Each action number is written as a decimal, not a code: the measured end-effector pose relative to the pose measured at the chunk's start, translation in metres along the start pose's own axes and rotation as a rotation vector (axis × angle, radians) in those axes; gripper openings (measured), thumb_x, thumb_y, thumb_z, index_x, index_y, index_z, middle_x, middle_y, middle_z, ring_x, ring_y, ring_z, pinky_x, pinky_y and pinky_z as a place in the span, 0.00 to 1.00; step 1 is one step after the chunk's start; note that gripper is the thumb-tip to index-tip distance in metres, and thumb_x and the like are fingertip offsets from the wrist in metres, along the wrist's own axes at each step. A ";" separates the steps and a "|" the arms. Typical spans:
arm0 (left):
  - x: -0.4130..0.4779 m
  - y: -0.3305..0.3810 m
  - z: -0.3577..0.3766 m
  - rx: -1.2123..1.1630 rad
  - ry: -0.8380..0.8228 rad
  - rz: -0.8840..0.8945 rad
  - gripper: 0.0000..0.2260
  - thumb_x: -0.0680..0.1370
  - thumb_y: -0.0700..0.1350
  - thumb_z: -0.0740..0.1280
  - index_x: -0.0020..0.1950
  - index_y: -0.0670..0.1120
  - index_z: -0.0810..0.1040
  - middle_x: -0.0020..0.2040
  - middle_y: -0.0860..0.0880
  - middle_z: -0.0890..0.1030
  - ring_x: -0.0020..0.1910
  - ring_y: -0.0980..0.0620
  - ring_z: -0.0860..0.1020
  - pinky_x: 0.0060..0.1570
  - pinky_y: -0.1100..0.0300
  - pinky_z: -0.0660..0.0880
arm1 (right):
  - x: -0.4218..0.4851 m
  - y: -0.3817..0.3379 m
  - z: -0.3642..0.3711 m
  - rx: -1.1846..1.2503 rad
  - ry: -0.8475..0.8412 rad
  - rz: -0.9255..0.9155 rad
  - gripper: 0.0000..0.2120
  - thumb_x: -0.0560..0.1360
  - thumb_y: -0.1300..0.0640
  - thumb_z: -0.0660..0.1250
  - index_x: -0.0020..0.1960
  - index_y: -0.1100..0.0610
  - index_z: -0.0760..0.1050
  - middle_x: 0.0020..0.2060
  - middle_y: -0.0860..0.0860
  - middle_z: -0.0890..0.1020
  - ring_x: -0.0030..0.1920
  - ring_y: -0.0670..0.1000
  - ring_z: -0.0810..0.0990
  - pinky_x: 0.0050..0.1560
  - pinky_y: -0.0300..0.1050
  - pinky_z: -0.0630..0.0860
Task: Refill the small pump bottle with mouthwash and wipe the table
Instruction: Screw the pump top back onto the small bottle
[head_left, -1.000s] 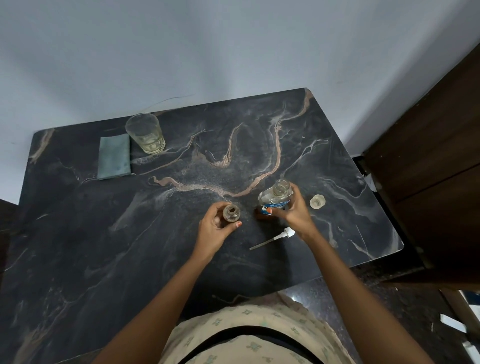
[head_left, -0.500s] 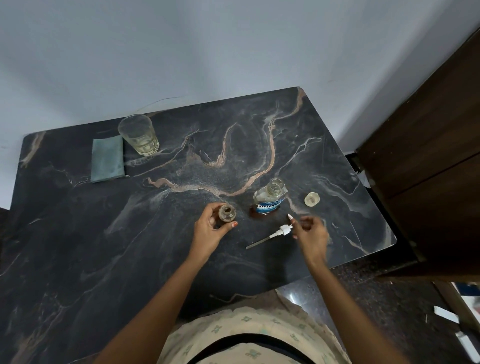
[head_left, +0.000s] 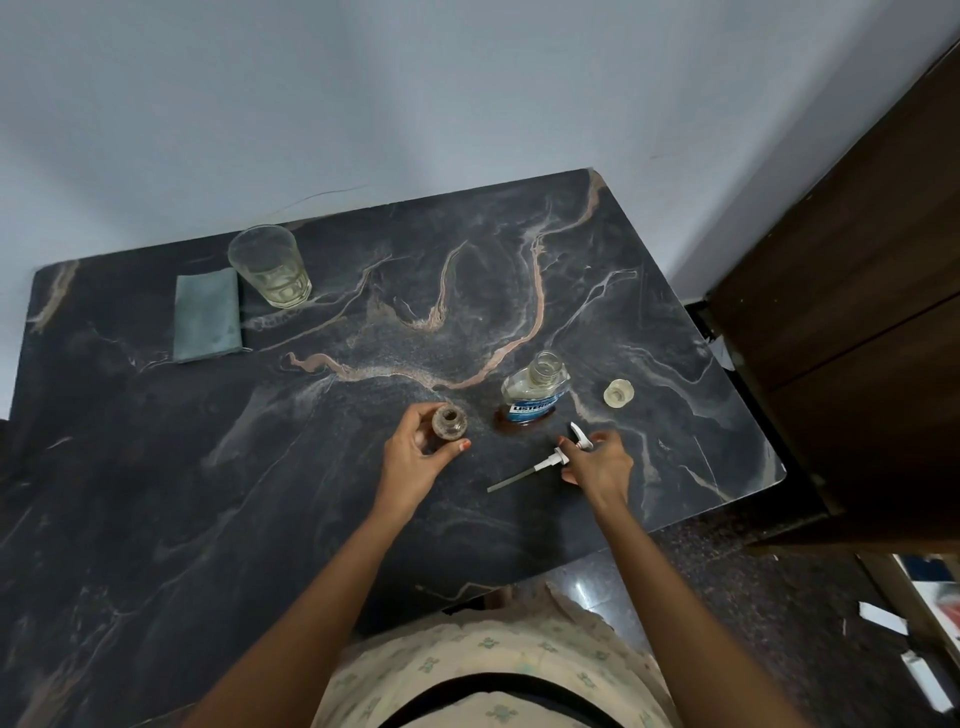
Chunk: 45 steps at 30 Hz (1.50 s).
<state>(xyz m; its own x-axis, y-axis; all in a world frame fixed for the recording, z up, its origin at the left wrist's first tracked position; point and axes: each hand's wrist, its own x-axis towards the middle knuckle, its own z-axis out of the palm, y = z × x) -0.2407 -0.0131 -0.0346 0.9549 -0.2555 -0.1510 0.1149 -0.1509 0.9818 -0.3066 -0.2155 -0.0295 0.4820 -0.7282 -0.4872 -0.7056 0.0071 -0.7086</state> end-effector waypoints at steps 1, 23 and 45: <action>0.000 0.000 0.000 -0.001 0.001 0.002 0.21 0.66 0.32 0.73 0.49 0.54 0.73 0.48 0.54 0.80 0.48 0.65 0.79 0.48 0.74 0.72 | 0.000 0.000 -0.001 0.010 -0.006 0.000 0.14 0.69 0.59 0.72 0.47 0.58 0.68 0.46 0.63 0.81 0.28 0.54 0.79 0.38 0.51 0.82; 0.003 -0.005 -0.001 -0.013 -0.017 -0.003 0.21 0.65 0.34 0.75 0.49 0.53 0.73 0.49 0.52 0.80 0.50 0.60 0.79 0.53 0.68 0.74 | -0.087 -0.112 -0.031 0.299 0.010 -0.799 0.15 0.68 0.59 0.74 0.49 0.49 0.71 0.38 0.43 0.79 0.40 0.39 0.80 0.40 0.29 0.76; 0.001 -0.002 -0.001 0.020 0.016 0.003 0.23 0.67 0.35 0.74 0.51 0.59 0.73 0.47 0.57 0.81 0.47 0.63 0.79 0.47 0.69 0.75 | -0.072 -0.066 0.049 -0.182 -0.291 -1.046 0.16 0.72 0.60 0.68 0.57 0.55 0.69 0.49 0.54 0.81 0.49 0.52 0.80 0.48 0.49 0.78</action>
<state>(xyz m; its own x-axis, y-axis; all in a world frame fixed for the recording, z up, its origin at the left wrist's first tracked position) -0.2394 -0.0118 -0.0369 0.9595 -0.2409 -0.1458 0.1065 -0.1689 0.9799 -0.2690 -0.1300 0.0270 0.9733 -0.1266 0.1914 0.0679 -0.6376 -0.7673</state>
